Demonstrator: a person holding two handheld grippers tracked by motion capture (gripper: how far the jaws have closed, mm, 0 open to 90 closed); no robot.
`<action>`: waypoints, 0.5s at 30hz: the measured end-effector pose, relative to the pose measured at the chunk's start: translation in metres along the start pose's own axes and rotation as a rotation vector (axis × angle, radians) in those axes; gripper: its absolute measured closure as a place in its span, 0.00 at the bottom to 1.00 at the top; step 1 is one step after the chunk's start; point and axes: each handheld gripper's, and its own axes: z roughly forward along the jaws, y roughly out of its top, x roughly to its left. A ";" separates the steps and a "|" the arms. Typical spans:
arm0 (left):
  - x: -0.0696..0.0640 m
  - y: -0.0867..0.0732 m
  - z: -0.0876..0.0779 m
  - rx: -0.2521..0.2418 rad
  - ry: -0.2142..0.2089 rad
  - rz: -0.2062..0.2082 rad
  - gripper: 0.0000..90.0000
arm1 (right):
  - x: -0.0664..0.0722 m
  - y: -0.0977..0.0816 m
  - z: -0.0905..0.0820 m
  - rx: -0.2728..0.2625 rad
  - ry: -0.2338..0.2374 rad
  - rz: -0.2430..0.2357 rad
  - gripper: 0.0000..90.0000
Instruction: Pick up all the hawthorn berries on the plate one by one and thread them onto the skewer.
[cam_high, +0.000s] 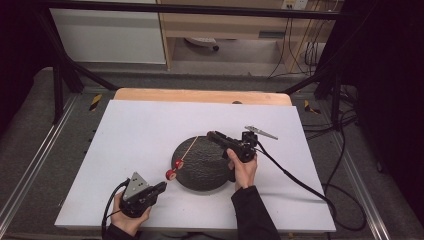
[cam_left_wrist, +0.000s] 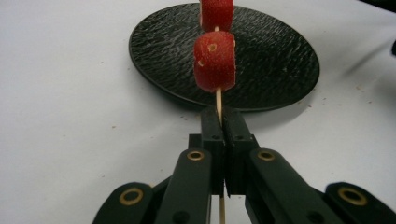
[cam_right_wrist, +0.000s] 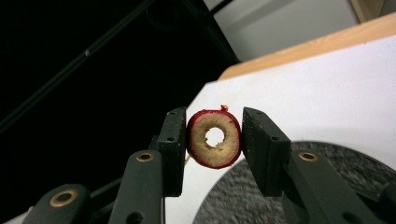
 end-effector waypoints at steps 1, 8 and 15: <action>-0.001 0.000 0.000 -0.004 -0.003 -0.007 0.99 | 0.000 -0.001 0.001 -0.027 0.000 0.002 0.69; -0.010 0.000 0.002 -0.038 -0.024 -0.045 0.98 | -0.001 -0.010 0.008 -0.168 0.021 0.043 0.69; -0.017 0.000 0.006 -0.043 -0.045 -0.059 0.98 | -0.003 -0.020 0.014 -0.268 0.046 0.086 0.69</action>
